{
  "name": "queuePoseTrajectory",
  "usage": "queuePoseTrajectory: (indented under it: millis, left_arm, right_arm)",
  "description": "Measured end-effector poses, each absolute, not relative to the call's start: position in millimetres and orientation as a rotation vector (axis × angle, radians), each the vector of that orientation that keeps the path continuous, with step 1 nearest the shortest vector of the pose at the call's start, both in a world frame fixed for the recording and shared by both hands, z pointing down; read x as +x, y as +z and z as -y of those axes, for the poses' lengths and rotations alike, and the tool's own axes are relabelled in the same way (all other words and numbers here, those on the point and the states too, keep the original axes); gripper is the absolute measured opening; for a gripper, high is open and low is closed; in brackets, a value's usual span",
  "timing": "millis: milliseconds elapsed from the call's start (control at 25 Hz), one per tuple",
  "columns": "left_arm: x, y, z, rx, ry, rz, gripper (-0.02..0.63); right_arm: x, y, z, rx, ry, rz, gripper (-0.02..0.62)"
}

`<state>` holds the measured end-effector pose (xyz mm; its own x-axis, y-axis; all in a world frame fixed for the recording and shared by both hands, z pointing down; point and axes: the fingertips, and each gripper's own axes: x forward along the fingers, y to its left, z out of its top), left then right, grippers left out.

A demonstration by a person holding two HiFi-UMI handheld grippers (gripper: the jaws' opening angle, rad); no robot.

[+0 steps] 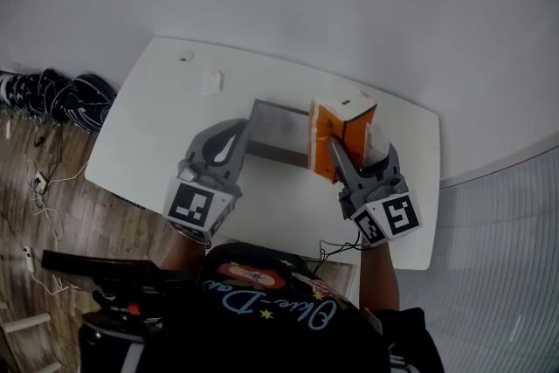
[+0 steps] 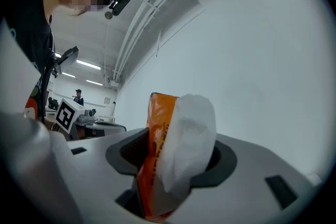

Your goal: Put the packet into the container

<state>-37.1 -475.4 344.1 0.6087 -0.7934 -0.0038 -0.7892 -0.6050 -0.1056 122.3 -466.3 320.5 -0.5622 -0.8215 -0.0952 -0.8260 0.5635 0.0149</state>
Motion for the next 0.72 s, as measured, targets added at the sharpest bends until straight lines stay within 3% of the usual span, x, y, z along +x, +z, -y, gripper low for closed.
queuePoseTrajectory:
  millis: [440, 720]
  left_arm:
    - [-47, 361, 517, -2.765, -0.055, -1.351, 0.009]
    - [-57, 356, 536, -2.763, -0.039, -1.373, 0.009]
  right_arm:
    - [76, 363, 526, -1.371, 0.406, -3.1, 0.236]
    - [50, 405, 545, -1.288, 0.413, -3.321, 0.239]
